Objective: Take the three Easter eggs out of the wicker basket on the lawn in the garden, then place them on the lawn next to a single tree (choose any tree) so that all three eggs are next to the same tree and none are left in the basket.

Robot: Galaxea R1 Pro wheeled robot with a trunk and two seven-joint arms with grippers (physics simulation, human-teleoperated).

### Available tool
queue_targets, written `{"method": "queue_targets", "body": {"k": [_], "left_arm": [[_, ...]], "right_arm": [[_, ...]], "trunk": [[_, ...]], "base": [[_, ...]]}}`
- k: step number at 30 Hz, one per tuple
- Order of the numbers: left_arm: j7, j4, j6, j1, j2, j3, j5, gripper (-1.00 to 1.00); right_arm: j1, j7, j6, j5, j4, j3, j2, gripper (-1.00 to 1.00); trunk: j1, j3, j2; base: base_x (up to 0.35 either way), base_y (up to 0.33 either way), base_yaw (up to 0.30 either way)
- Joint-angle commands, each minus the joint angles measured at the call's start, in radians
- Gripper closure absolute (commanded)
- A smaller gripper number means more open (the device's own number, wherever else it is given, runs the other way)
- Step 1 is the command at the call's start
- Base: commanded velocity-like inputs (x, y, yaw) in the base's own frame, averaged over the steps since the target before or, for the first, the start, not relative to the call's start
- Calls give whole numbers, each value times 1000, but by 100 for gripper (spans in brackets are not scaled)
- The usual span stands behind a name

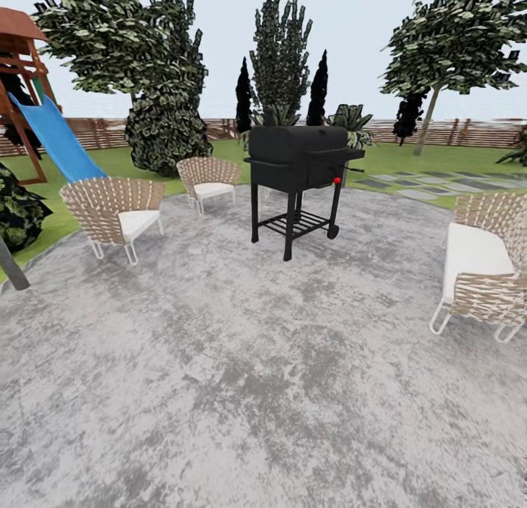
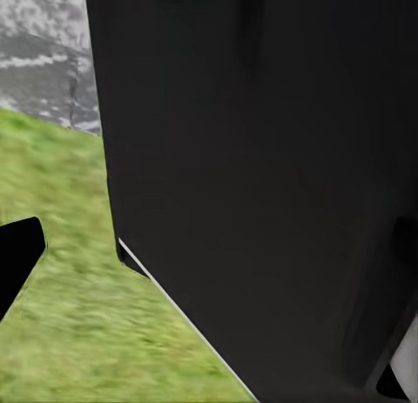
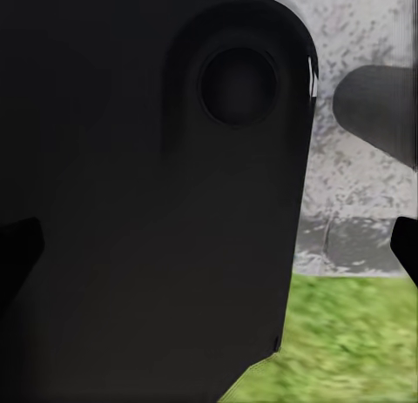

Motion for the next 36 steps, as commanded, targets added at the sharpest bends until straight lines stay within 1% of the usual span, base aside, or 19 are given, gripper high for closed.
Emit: {"method": "queue_targets", "body": {"k": [1, 36], "left_arm": [[0, -1, 1, 0, 0, 1, 1, -100], [0, -1, 1, 0, -1, 1, 1, -100]], "right_arm": [[-1, 0, -3, 1, 1, 4, 0, -100], [-1, 0, -3, 1, 1, 4, -1, -100]], "trunk": [[1, -1, 0], [1, -1, 0]], "base": [[334, 0, -292], [334, 0, -293]]}}
